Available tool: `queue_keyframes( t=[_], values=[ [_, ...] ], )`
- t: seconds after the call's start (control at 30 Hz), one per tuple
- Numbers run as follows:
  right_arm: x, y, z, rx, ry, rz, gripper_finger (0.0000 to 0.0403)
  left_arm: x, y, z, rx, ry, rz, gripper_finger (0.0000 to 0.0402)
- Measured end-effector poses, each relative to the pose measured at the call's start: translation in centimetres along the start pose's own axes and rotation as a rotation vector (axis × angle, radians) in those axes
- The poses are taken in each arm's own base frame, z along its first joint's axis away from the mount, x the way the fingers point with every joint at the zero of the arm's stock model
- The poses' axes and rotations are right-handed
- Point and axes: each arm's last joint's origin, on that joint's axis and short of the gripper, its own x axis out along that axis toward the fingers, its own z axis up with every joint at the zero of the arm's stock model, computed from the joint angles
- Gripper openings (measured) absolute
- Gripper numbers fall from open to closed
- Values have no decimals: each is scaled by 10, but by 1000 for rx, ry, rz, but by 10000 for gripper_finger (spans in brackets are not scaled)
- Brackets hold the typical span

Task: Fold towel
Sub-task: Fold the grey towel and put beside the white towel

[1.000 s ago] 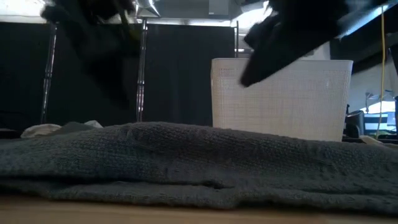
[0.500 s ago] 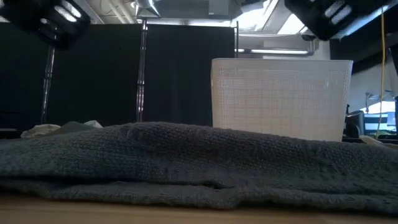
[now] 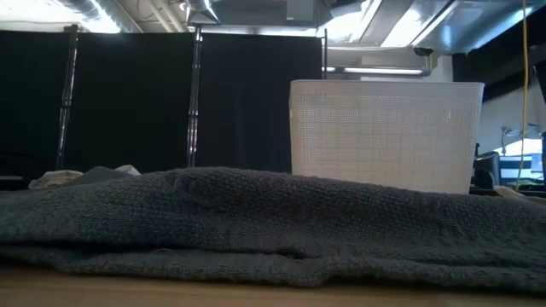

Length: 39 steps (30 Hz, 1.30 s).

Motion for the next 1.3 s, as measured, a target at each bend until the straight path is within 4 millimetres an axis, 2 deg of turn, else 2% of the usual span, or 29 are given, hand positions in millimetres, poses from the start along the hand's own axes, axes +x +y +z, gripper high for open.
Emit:
queue_keyframes(
  t=[0.2, 0.4, 0.63, 0.8, 0.9, 1.03, 1.3],
  values=[
    [0, -1, -3, -6, 11, -41, 143, 3, -2, -36, -110, 278, 85, 139],
    [0, -9, -11, 20, 101, -101, 143, 8, -6, -55, -131, 326, 64, 139],
    [2, -12, -19, 83, 164, -126, 143, 24, 1, -64, -147, 306, 49, 139],
    [13, -14, -47, 136, 339, -117, 143, 28, 3, -67, -170, 293, 45, 139],
    [16, -17, -54, 126, 389, -146, 143, 29, 4, -68, -182, 295, 50, 135],
    [14, -19, -56, 114, 411, -168, 143, 29, 4, -68, -186, 297, 54, 112],
    [11, -26, -67, 70, 501, -251, 143, 29, 5, -69, -175, 306, 65, 41]
  ],
)
